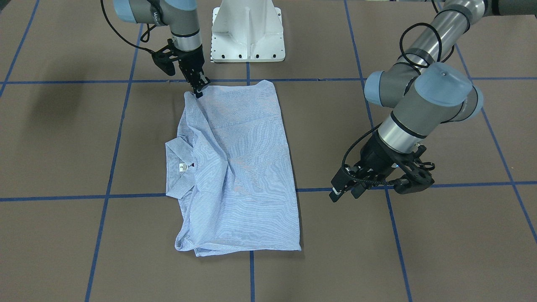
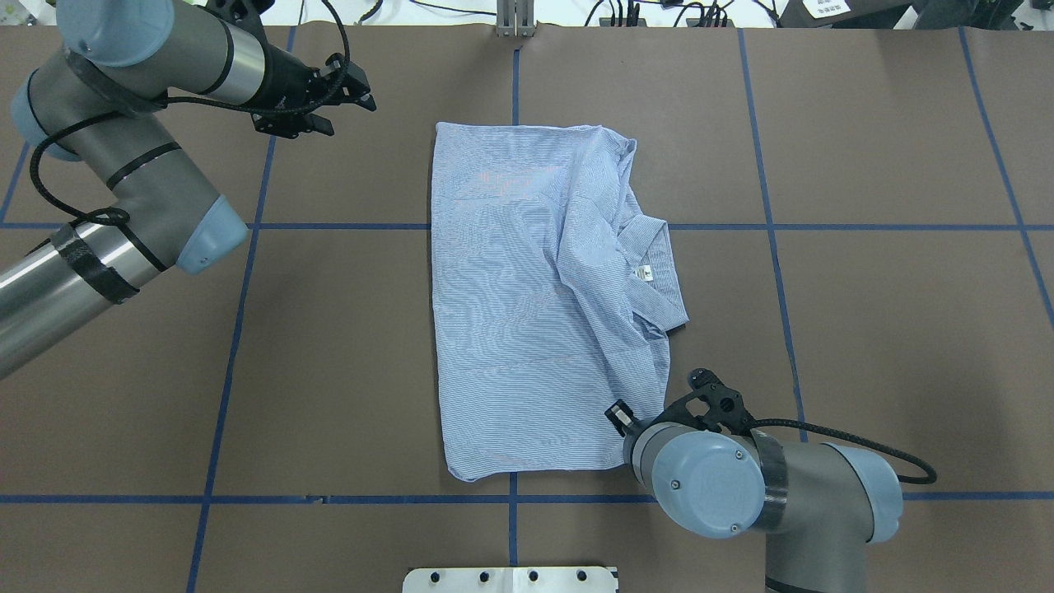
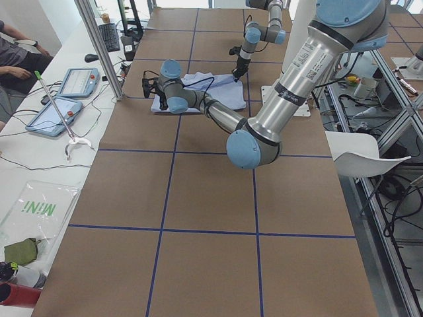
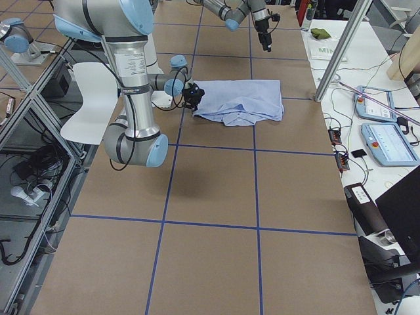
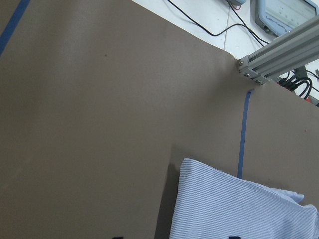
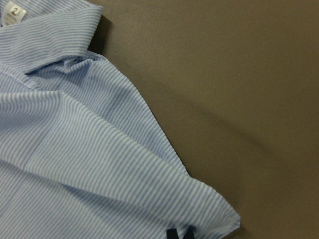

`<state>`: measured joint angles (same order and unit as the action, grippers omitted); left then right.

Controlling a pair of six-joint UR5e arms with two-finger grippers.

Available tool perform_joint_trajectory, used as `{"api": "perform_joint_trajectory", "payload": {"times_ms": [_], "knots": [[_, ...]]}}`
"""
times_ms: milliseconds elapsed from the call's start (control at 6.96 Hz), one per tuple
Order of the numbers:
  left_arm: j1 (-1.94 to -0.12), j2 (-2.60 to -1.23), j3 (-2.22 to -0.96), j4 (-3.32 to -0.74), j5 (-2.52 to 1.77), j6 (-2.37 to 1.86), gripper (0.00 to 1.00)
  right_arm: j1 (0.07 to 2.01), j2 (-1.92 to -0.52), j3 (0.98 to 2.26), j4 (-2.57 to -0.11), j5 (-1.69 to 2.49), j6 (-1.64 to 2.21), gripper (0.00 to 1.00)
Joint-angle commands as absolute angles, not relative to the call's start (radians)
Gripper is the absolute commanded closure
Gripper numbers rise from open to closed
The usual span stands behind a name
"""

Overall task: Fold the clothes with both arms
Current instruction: 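Lower the right gripper to the shirt corner nearest the robot and grasp, then lower the left gripper to the other near corner and grasp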

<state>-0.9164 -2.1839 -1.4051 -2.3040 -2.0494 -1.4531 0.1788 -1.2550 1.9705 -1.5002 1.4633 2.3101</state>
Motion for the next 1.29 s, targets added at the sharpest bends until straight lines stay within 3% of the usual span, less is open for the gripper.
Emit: {"api": "perform_joint_trajectory", "payload": {"times_ms": [0,287,718,1149], "knots": [[-0.917,-2.183,-1.405,-2.304,-2.049,-1.454,0.24,0.178,-1.25,1.983,-1.5,1.462,2.321,1.0],[-0.898,-2.162,-1.44,-2.31,-2.025,-1.591,0.24,0.183,-1.252,2.008,-1.518,1.462,2.324,1.0],[-0.564,-1.917,-1.843,-2.242,-1.789,-1.933,0.24,0.183,-1.264,2.032,-1.52,1.462,2.326,1.0],[-0.277,-1.907,-1.87,-2.149,-1.57,-2.094,0.25,0.183,-1.266,2.036,-1.52,1.463,2.324,1.0]]}}
